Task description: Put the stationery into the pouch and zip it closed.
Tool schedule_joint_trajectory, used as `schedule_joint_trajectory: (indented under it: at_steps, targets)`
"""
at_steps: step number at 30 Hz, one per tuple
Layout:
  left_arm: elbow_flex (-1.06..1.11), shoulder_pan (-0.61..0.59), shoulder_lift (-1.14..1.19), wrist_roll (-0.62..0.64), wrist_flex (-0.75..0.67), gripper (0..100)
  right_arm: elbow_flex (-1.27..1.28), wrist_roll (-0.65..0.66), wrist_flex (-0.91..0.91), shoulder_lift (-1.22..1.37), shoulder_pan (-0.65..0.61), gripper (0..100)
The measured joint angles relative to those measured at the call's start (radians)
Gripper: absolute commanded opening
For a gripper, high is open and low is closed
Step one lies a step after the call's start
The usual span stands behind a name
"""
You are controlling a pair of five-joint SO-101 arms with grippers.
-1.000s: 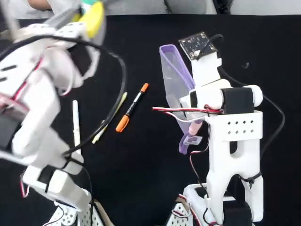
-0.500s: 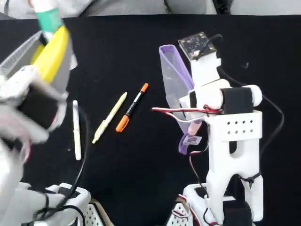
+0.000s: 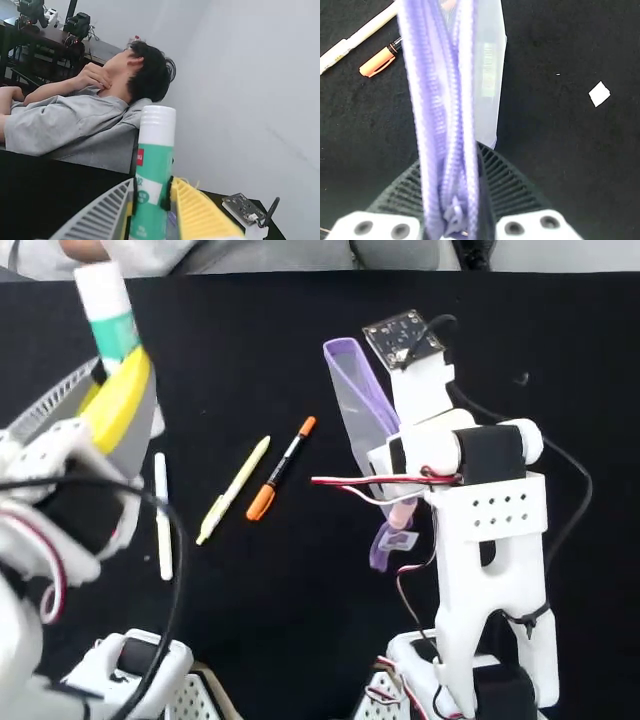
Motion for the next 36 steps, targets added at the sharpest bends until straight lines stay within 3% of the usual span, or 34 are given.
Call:
schedule_joint_trajectory:
  at_steps: [4,8,16,23,27,36]
  targets:
    - [0.172,0.003,-0.12,0.0,-0.064,3,0.0,0.0,0.0,0.0,-0.002,1.1]
    - [0.482,0.003,-0.216,-0.003,-0.258,3,0.0,0.0,0.0,0.0,-0.002,1.1]
    - [1.277,0.005,-0.531,-0.003,-0.948,3,0.0,-0.002,0.0,0.0,-0.002,1.1]
    - [1.702,0.078,-0.623,-0.003,-1.455,3,0.002,-0.002,0.0,0.002,-0.075,1.1]
    - [1.765,0.147,-0.628,-0.003,-1.583,3,0.002,-0.002,0.0,0.002,-0.16,1.1]
    - [1.807,0.198,-0.637,-0.003,-1.619,3,0.002,-0.002,0.0,0.002,-0.207,1.1]
